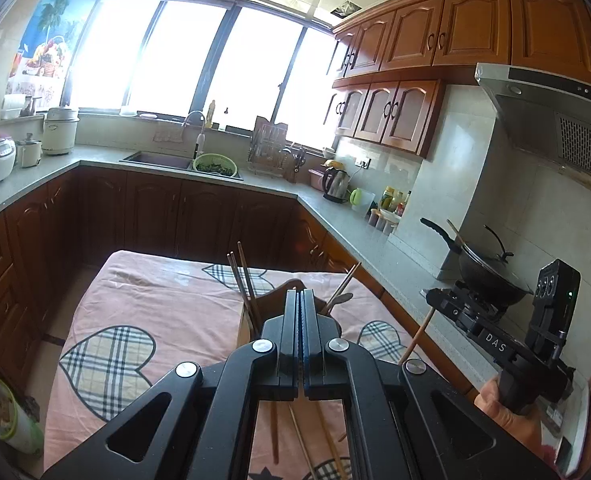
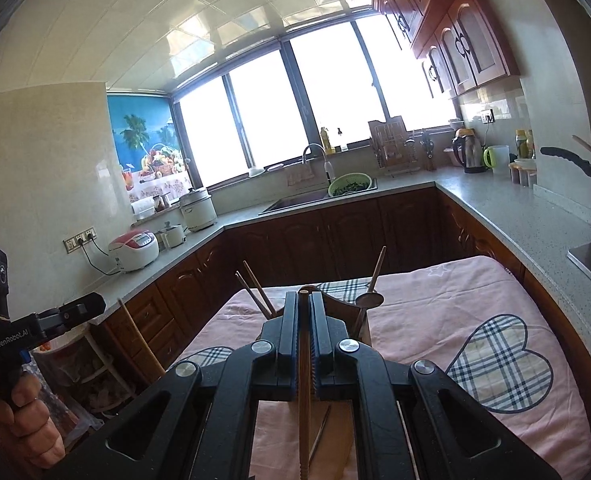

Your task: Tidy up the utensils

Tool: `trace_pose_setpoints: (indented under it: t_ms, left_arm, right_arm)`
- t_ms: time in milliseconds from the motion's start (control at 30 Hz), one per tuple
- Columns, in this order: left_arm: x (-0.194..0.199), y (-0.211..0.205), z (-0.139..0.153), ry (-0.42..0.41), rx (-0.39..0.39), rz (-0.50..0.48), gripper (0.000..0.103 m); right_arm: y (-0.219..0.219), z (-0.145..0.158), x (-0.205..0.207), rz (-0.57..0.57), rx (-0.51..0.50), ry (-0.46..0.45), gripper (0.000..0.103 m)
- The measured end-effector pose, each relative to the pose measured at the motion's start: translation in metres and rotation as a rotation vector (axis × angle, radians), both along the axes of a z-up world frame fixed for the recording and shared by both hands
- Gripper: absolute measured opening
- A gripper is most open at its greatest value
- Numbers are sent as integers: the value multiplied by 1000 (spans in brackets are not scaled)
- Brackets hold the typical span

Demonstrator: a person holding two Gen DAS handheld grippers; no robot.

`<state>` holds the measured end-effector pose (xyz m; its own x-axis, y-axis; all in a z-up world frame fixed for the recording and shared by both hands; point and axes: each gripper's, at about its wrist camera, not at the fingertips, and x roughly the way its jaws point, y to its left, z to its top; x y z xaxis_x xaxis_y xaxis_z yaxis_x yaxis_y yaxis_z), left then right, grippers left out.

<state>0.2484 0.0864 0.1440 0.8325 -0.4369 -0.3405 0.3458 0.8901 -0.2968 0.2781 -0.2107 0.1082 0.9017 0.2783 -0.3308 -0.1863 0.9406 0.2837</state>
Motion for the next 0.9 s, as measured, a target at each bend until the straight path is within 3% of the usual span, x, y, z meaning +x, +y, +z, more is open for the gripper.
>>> trace_pose_setpoints:
  t_ms: [267, 500, 667, 767, 800, 900]
  left_arm:
    - [21, -1, -21, 39, 6, 21, 0]
    - [62, 11, -62, 202, 17, 89, 0]
    - [112, 12, -97, 367, 16, 117, 1]
    - [146, 4, -118, 445, 49, 150, 26]
    - [157, 1, -124, 464, 65, 167, 39]
    - [188, -11, -143, 499, 131, 199, 41]
  right_arm:
    - [2, 1, 16, 7, -19, -7, 4]
    - [-4, -16, 16, 11, 11, 33, 5]
    - [-9, -22, 11, 16, 38, 50, 5]
    - [-13, -25, 11, 23, 56, 63, 5]
    - [-14, -26, 11, 24, 61, 68, 5]
    - [-19, -30, 13, 25, 77, 80, 5]
